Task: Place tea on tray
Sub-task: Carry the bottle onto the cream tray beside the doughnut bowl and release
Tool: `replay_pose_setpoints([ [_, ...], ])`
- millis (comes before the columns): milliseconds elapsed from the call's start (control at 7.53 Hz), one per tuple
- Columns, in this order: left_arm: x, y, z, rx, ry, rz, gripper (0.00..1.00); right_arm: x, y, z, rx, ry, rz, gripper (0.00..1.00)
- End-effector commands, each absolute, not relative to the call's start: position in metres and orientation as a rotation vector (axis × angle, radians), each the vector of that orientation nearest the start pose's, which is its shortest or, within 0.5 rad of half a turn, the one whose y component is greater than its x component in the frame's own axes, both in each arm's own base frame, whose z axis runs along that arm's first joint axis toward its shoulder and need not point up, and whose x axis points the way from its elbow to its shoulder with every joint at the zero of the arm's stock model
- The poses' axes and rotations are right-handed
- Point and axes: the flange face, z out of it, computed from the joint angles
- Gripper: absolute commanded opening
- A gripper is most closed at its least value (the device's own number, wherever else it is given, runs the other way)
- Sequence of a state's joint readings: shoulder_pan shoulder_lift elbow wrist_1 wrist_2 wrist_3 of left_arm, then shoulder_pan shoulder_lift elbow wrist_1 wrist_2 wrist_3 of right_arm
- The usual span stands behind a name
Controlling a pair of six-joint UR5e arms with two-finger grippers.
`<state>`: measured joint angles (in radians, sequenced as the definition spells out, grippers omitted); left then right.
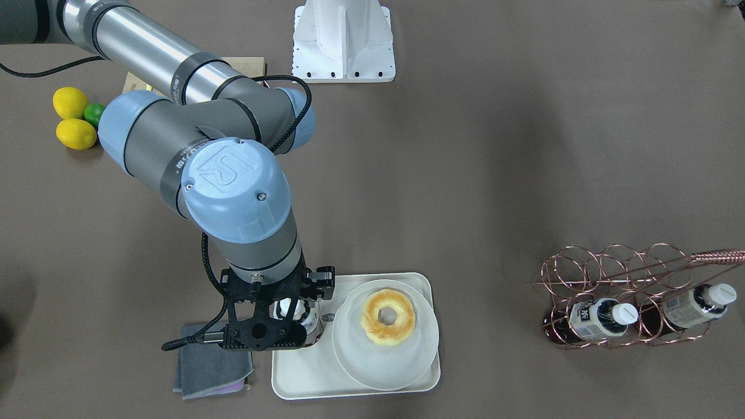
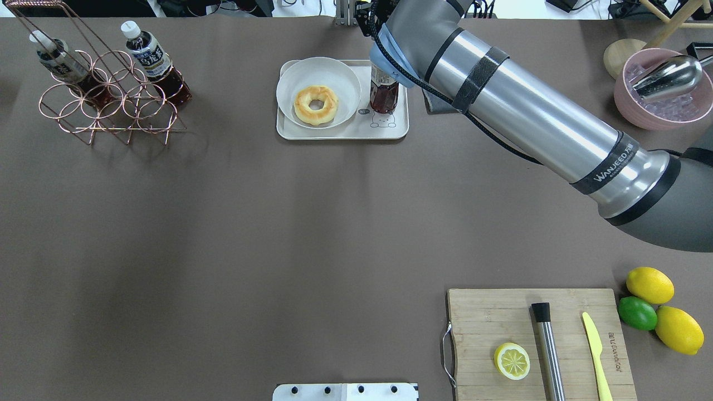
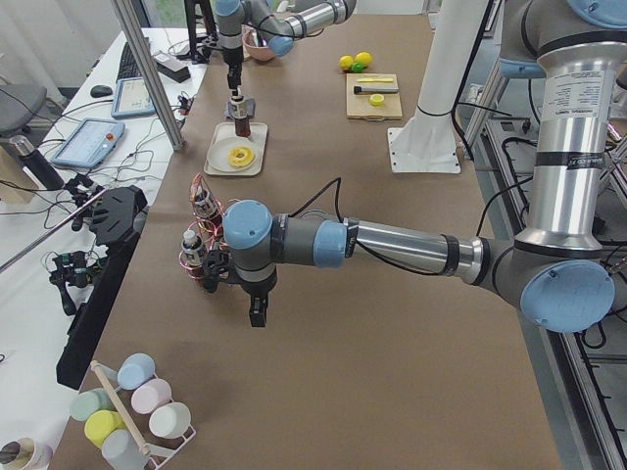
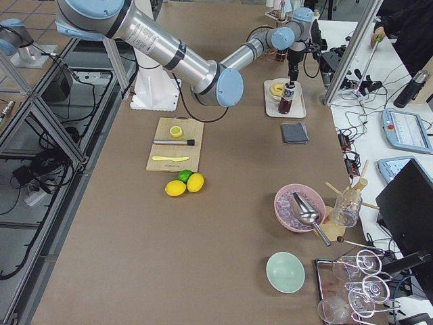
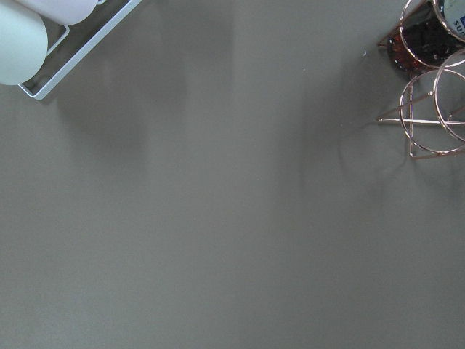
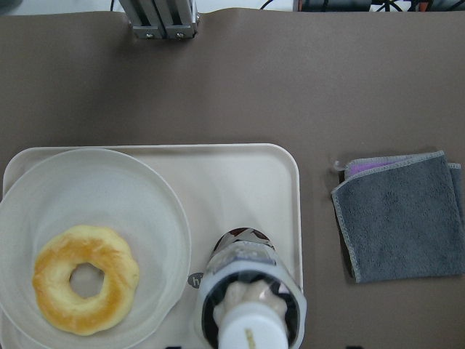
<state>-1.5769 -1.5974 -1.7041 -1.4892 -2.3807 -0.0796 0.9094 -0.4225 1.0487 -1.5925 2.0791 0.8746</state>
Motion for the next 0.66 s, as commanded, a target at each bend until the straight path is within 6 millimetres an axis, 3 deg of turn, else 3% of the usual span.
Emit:
replay_pose_setpoints([
  [0,-0.064,-0.519,0.581,0.05,0.812,-0.047,0.98,-0.425,-0.712,0.094,0.092,-0.796,0.058,0.99],
  [133,-0.064,-0.521,0.581,0.051,0.812,-0.048,0.98,-0.415,-0.697,0.079,0.056,-0.779,0.065,0.99],
  [398,-0.065,-0.521,0.575,0.063,0.809,-0.042,0.98,-0.378,-0.648,0.051,0.0,-0.733,0.082,0.99],
  [531,-0.065,-0.521,0.575,0.064,0.807,-0.042,0.98,-0.349,-0.615,0.069,-0.038,-0.687,0.088,1.0],
])
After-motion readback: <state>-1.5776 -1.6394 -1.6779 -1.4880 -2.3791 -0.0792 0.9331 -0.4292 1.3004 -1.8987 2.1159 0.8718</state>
